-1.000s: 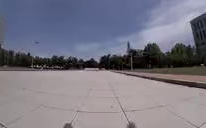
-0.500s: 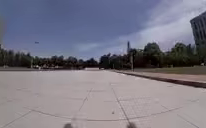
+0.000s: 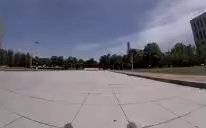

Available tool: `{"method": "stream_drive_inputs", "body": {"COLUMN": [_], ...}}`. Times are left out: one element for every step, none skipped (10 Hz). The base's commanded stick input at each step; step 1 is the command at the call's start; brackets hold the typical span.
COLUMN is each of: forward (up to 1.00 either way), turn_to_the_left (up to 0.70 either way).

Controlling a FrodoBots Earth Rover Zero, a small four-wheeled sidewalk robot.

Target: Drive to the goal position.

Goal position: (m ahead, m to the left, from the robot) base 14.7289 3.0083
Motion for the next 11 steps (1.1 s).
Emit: {"method": "stream_drive_inputs", "body": {"forward": [0.45, 0.45, 0.45, 0.45, 0.45, 0.45, 0.45, 0.45, 0.45, 0.45, 0.45], "turn_to_the_left": [0.03, 0.03, 0.03, 0.03, 0.03, 0.03, 0.03, 0.03, 0.03, 0.03, 0.03]}}
